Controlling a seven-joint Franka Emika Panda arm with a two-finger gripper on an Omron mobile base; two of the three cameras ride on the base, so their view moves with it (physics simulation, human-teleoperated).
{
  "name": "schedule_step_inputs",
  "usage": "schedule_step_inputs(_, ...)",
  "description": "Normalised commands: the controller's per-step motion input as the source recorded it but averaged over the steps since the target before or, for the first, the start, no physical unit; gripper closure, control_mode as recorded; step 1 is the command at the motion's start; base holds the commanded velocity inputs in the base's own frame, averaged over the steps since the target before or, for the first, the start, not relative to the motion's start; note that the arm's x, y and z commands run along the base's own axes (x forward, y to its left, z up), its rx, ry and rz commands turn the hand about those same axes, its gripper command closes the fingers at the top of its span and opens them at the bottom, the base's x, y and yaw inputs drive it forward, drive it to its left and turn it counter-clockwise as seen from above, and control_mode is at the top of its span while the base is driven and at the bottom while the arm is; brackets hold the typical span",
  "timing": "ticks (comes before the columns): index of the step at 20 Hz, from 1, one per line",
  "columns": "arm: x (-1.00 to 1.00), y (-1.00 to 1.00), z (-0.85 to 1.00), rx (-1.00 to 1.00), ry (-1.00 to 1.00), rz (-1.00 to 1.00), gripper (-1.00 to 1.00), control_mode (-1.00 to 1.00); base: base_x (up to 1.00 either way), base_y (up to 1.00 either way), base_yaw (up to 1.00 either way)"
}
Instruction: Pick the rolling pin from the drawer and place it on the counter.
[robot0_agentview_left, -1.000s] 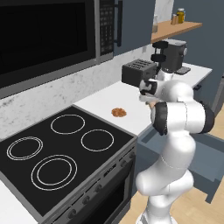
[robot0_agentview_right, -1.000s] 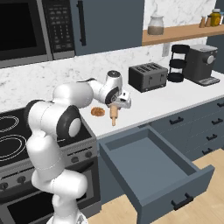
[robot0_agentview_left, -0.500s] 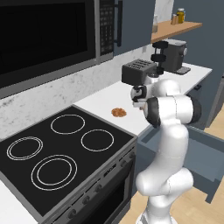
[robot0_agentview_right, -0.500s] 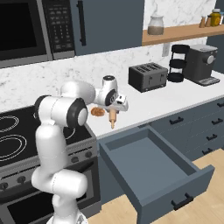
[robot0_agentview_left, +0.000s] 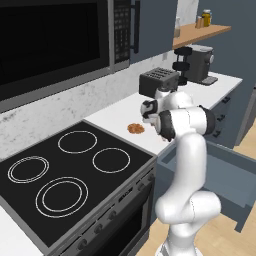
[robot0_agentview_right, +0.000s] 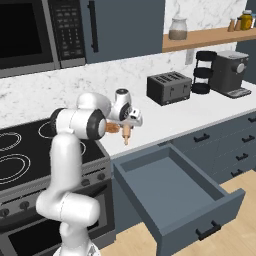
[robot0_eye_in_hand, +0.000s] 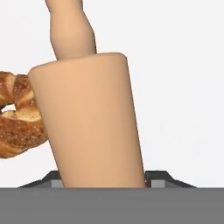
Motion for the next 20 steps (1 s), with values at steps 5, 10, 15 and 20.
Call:
schedule_step_inputs(5,0.26,0.15,0.03,0.00,0.00,-0.02,-1.00,-1.00,0.00,0.00,0.00)
schedule_step_inputs(10,-0.44,-0.16,0.47,0.07,-0.16,0.00,-1.00,-1.00,0.00,0.00,0.00)
schedule_step_inputs(15,-1.00,-0.72,0.20,0.10,-0.45,0.02,-1.00,-1.00,0.00,0.00,0.00)
schedule_step_inputs(20,-1.00,-0.77,0.28,0.09,-0.49,0.01,-1.00,-1.00,0.00,0.00,0.00)
